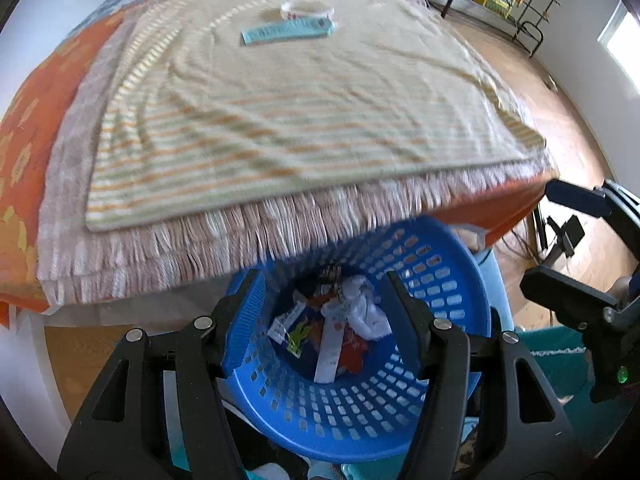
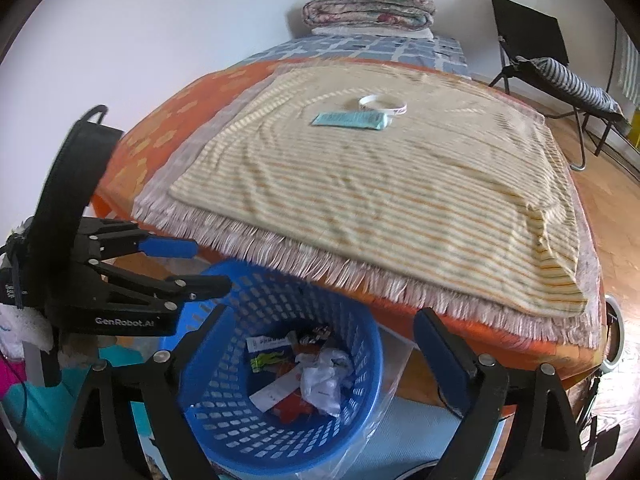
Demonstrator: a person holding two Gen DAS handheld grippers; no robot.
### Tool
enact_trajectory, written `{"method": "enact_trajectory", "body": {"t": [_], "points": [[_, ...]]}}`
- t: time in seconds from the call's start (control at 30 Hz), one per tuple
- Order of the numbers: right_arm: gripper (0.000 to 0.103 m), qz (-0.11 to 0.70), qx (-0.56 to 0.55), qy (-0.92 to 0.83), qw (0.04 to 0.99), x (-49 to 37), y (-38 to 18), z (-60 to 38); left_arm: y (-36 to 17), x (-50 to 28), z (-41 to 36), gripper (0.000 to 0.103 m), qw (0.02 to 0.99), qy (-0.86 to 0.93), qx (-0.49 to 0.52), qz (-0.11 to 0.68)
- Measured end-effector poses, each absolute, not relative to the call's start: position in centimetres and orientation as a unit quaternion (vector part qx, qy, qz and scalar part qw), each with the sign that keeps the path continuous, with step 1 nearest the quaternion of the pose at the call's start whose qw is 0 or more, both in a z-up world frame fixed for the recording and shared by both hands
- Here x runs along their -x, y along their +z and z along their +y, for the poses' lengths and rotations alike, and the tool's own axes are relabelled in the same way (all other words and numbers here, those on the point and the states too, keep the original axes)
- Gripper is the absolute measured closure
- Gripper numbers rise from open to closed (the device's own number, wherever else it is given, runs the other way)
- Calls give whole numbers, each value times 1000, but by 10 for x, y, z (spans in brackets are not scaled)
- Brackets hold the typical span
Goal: Collect trash
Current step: 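Reach the left tool to the light blue tube while the right tool reaches the white wristband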
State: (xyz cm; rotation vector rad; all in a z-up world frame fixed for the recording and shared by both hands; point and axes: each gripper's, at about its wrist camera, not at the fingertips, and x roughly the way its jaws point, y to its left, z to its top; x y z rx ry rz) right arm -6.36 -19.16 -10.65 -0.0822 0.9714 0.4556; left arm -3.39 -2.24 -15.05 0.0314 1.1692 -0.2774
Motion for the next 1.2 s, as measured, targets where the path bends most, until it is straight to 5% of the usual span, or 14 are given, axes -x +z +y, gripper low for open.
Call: {"method": "enact_trajectory", "body": {"t": [0.67, 1.2], "points": [[10, 448, -26, 213, 868, 9, -83, -218, -96, -13, -31, 37, 859, -144, -25, 491], [10, 412, -97, 185, 887, -89, -68, -252, -98, -133, -30, 37, 863, -151, -20, 481]]}}
